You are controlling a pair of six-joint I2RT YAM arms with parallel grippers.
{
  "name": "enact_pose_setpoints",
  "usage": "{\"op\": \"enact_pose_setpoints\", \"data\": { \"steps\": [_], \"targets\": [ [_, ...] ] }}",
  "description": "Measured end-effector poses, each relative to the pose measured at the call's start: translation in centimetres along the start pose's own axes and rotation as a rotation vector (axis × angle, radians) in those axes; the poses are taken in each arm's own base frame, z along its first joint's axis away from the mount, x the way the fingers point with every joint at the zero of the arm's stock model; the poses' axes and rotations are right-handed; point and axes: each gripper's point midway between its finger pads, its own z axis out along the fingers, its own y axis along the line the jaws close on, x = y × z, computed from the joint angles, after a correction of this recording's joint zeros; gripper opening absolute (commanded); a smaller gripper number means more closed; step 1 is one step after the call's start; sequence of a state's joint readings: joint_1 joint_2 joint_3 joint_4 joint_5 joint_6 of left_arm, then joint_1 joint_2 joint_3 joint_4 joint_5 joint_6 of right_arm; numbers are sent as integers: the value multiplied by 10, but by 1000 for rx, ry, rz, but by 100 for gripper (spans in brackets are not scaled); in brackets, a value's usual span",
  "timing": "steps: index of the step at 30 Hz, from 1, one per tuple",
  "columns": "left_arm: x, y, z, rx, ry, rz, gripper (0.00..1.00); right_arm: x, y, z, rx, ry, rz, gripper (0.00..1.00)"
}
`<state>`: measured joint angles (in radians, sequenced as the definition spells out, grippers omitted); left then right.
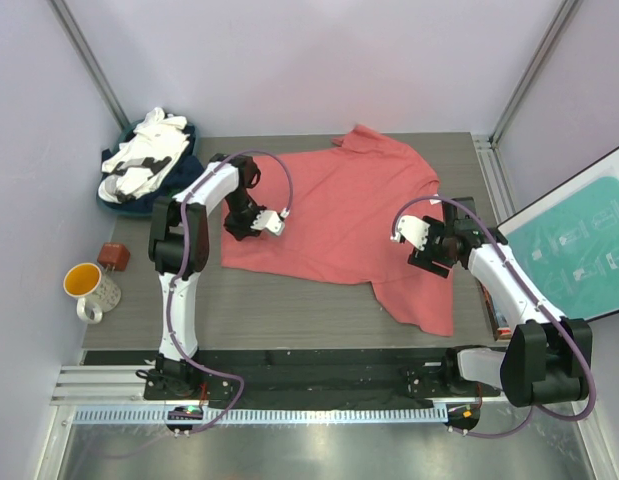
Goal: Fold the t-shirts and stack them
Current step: Flatten out the tshirt
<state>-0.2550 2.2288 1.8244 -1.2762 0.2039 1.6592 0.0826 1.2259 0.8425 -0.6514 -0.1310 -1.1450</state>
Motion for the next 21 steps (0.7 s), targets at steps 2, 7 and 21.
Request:
{"op": "enact_pose_setpoints", "data": {
  "steps": [2, 7, 21],
  "targets": [
    [0, 1, 0, -4, 1, -1, 30, 0, 0, 1, -2, 1, 0, 73],
    [0, 6, -2, -21, 3, 0, 29, 0, 1, 2, -7, 2, -1, 73],
    [-6, 13, 5, -16, 4, 16, 29, -2, 1, 6, -12, 1, -9, 71]
  ]
}}
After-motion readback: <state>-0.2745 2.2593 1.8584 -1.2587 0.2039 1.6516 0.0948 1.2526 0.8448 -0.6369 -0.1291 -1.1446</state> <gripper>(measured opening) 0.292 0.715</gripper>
